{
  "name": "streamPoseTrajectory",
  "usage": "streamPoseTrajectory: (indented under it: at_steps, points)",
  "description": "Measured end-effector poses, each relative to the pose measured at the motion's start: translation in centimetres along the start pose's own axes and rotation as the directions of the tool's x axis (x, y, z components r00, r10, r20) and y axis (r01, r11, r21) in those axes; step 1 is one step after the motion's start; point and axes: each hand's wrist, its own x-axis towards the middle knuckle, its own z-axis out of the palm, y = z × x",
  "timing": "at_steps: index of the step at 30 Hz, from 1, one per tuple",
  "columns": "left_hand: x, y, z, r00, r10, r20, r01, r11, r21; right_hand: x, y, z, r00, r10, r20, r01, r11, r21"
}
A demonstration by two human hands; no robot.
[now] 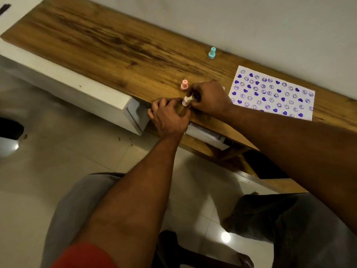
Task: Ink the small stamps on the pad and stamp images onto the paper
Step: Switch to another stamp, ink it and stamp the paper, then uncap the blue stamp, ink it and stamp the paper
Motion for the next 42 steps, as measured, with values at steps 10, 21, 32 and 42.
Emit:
streamPoseTrajectory:
  at_steps: [10,21,32,42]
  points:
    - [0.3,0.3,-0.2,0.999,-0.031,0.006,0.031,0.999,-0.019,1.2,-1.0,0.5,0.997,-0.024,0.08,0.039,0.982,-0.187]
    - [0.7,0.0,0.3,0.999,-0.034,0.005,0.034,0.999,-0.038,2.6,-3.0,0.7,0.987,0.006,0.159,0.068,0.887,-0.457]
    - [1.2,-0.1,0.7,0.999,-0.042,-0.007,0.041,0.998,-0.051,3.0,-2.8,1.9,0.987,0.159,0.013,-0.152,0.962,-0.227]
    - [3.7,0.6,0.8,0.993,-0.086,-0.076,0.087,0.996,0.019,2.1,4.4,-2.0,0.953,0.261,-0.151,-0.25,0.964,0.092]
